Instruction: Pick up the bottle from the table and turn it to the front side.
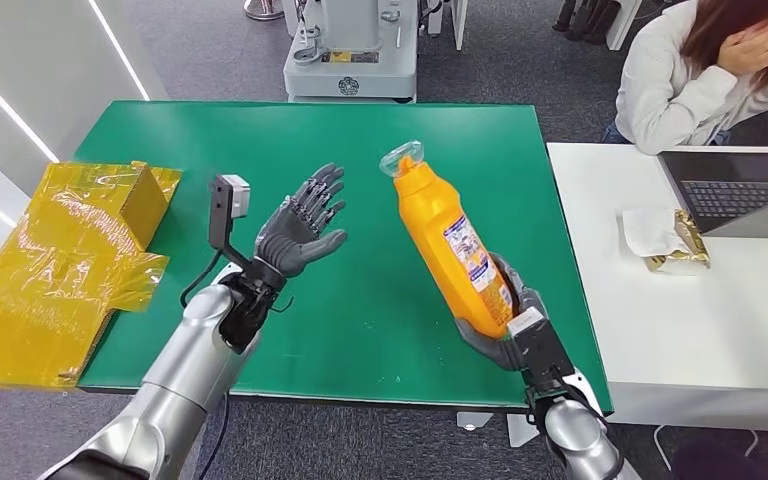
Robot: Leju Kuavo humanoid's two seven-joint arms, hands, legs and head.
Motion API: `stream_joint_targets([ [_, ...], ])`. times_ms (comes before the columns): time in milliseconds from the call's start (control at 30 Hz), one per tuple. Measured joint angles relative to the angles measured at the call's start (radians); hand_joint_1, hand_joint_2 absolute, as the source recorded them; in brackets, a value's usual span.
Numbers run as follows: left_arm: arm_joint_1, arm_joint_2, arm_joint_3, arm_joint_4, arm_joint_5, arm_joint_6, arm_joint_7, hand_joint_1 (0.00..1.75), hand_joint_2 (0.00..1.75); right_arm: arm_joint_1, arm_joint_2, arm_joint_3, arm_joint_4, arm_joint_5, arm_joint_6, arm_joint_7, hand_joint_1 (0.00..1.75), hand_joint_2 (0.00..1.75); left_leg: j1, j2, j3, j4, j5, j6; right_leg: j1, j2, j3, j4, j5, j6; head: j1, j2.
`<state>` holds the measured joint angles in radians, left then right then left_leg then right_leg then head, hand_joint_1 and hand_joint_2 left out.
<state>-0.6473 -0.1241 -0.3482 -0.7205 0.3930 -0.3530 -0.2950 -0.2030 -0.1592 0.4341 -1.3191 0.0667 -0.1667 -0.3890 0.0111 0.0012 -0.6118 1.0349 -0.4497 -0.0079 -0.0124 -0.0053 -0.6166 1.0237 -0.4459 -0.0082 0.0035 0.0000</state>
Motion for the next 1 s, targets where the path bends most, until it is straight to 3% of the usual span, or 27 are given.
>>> stream_joint_targets([
  [333,-0.146,-0.007,-0.053,0.176,0.003,-0.046,0.079,0.00,1.75,-0.034,0.000,-0.017,-0.021,0.036,-0.019,0.008,1.75,1.75,0.000,0.000,0.000,0.001,0.001,0.000,0.000,0.000,0.000,0.000,0.000,0.000,0.000,0.000],
  [700,-0.210,-0.004,-0.062,0.227,0.037,-0.051,0.076,0.00,1.75,-0.038,-0.048,-0.051,-0.076,0.023,0.010,-0.009,1.75,1.75,0.000,0.000,0.000,0.001,0.001,0.000,0.000,0.000,0.000,0.000,0.000,0.000,0.000,0.000],
  [1000,-0.239,-0.006,-0.067,0.231,0.078,-0.052,0.108,0.00,1.75,-0.080,-0.035,-0.031,-0.047,0.043,0.014,0.006,1.75,1.75,0.000,0.000,0.000,0.000,0.001,0.000,0.000,0.000,0.000,0.001,0.000,0.000,0.000,0.000],
])
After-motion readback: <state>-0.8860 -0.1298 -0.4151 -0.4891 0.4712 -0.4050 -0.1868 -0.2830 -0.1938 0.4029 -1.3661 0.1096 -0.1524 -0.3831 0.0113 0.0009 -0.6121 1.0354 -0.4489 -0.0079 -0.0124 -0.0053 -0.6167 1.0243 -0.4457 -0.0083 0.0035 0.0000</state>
